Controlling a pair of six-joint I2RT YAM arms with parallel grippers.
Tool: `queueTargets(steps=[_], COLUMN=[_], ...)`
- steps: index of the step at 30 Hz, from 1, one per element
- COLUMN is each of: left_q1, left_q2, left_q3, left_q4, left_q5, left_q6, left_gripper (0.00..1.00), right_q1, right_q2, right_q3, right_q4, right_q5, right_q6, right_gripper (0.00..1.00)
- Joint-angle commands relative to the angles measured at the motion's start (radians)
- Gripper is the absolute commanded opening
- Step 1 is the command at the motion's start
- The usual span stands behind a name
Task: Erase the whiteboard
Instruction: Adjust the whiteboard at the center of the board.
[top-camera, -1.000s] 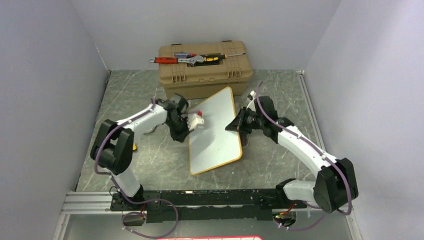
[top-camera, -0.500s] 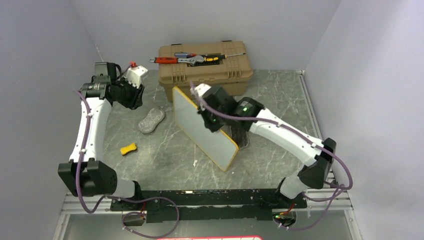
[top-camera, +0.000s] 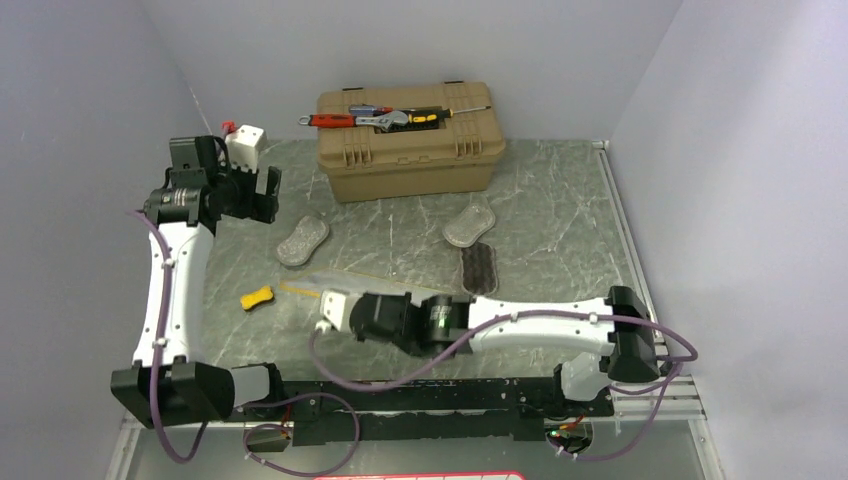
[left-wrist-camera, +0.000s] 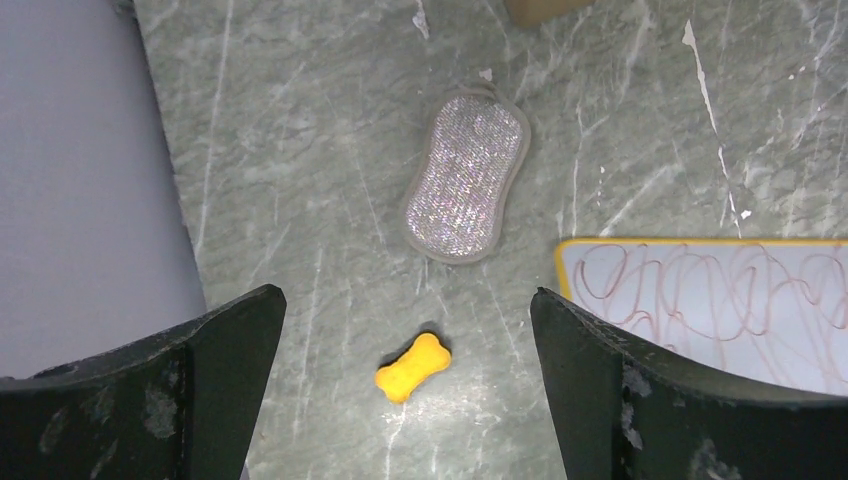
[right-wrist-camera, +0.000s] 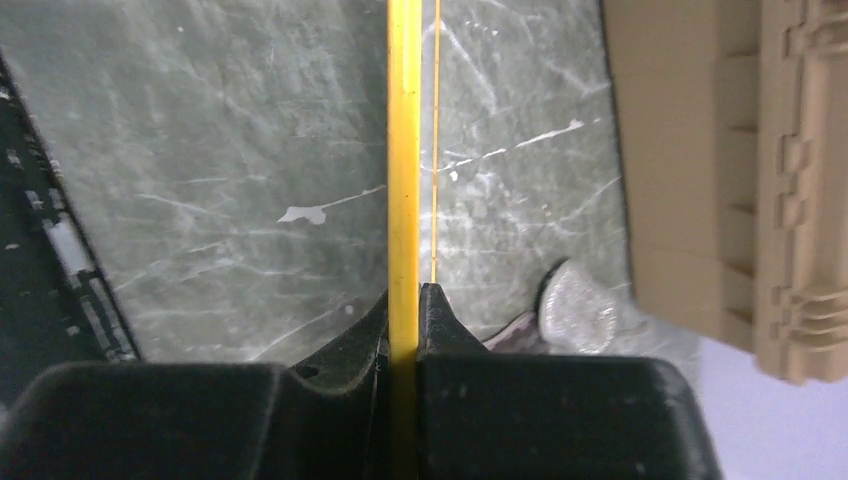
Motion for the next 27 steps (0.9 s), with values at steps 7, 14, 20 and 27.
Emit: queueTargets(steps=[7, 14, 20, 27], left_q1=[0.003, 0.003, 0.003, 0.002], left_q2=[0.088, 0.129, 0.153, 0.178], left_q3=[0.074, 0.088, 0.109, 0.125], left_q4=[-0.084, -0.119, -0.131, -0.151], left_q5=[0.072, 0.134, 0.194, 0.260], left_q6=[-0.084, -0.058, -0.036, -0.007], left_gripper=[0.99, 0.99, 1.00, 0.99], right_q1=[0.176, 0.207, 0.231, 0.239], right_q2=[0.102, 0.208, 0.190, 0.088], right_q3=[-0.449, -0.557, -0.595, -0.582], right_q4=[0.722, 0.834, 0.762, 0.538], right_q5=[0.301, 0.306, 0.307, 0.271], right_q6=[-0.199, -0.065, 0.095, 0.354], right_gripper=[0.00, 0.30, 0.73, 1.00])
